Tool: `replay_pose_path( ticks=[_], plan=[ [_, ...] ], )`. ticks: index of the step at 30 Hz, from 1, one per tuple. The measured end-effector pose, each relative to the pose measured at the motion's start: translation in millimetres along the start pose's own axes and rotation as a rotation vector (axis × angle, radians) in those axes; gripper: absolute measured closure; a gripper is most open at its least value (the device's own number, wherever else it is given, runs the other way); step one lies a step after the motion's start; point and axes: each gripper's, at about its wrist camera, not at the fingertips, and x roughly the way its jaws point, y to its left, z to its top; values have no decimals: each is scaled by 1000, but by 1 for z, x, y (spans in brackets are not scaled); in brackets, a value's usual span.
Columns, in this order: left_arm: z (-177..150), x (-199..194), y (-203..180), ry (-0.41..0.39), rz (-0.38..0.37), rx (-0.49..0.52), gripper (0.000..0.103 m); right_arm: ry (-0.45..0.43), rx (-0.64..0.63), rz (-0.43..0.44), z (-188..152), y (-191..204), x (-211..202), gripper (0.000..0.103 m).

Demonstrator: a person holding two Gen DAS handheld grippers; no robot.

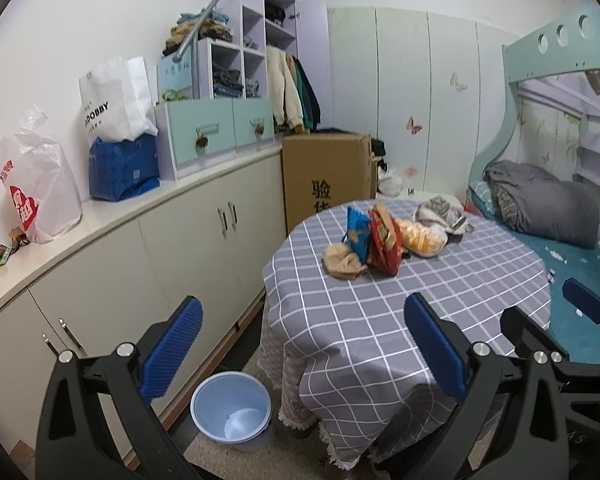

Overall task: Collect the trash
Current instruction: 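Grasp the red snack bag with the right tool while the left tool reaches toward the blue cookie bag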

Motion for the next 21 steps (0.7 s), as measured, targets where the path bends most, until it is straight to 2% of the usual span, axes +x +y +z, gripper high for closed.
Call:
replay_pose_path(
  ticks=[5, 9, 13, 21],
  plan=[
    [-6, 29, -6, 63, 2, 16, 4, 50, 17, -10, -8, -10, 27, 6],
    [-13, 58, -11, 138, -28, 21, 4, 108, 49, -7, -13, -21, 49, 6],
    [-19, 88, -11, 210, -72, -14, 4, 145, 63, -13, -17, -30, 68, 6],
    [-19, 152, 1, 328, -110, -91, 4, 169, 65, -42, -8, -43, 112, 6]
  ],
)
